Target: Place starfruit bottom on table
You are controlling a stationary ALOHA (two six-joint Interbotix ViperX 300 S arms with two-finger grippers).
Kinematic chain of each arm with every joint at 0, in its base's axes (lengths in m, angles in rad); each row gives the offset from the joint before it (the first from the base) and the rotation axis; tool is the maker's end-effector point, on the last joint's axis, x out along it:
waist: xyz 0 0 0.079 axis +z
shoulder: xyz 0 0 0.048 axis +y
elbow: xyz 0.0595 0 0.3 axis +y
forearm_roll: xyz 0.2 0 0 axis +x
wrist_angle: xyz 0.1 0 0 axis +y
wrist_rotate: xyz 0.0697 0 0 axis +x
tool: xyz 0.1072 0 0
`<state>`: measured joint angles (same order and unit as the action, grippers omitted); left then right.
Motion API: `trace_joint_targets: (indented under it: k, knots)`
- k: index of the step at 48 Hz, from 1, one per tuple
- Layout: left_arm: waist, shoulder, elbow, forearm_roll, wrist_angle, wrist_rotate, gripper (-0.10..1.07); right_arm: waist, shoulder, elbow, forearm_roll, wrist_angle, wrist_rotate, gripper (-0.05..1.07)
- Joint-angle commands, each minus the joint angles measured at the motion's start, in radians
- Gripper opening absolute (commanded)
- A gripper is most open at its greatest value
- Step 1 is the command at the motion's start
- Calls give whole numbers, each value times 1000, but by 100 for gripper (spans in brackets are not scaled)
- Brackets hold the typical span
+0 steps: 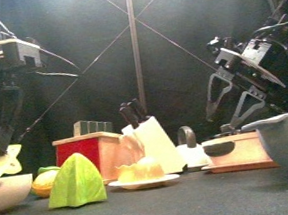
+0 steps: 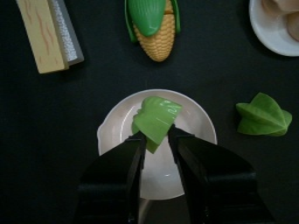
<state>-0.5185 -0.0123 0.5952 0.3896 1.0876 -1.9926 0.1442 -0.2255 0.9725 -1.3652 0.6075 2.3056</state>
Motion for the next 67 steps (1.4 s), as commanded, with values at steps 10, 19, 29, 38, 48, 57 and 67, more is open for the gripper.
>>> trace_joint_targets:
  k: [10,19,29,38,48,57,67]
  knots:
    - [-20,-26,-64,60,5,17,67,3,-9,-18,-3,2,2,101]
    - [-32,-2,-121,179,-37,126,67,5,-12,-23,0,2,-3,101]
    - [14,66,-175,244,-163,250,67,6,-12,-31,6,2,-8,101]
    - [81,121,-206,295,-313,296,68,3,-18,-29,5,2,-8,101]
    - [147,170,-213,342,-437,299,69,3,-20,-25,3,2,-8,101]
    - [166,183,-204,345,-494,301,75,3,-20,-21,6,2,-8,101]
    - [172,176,-193,353,-497,302,84,3,-20,-20,8,2,-8,101]
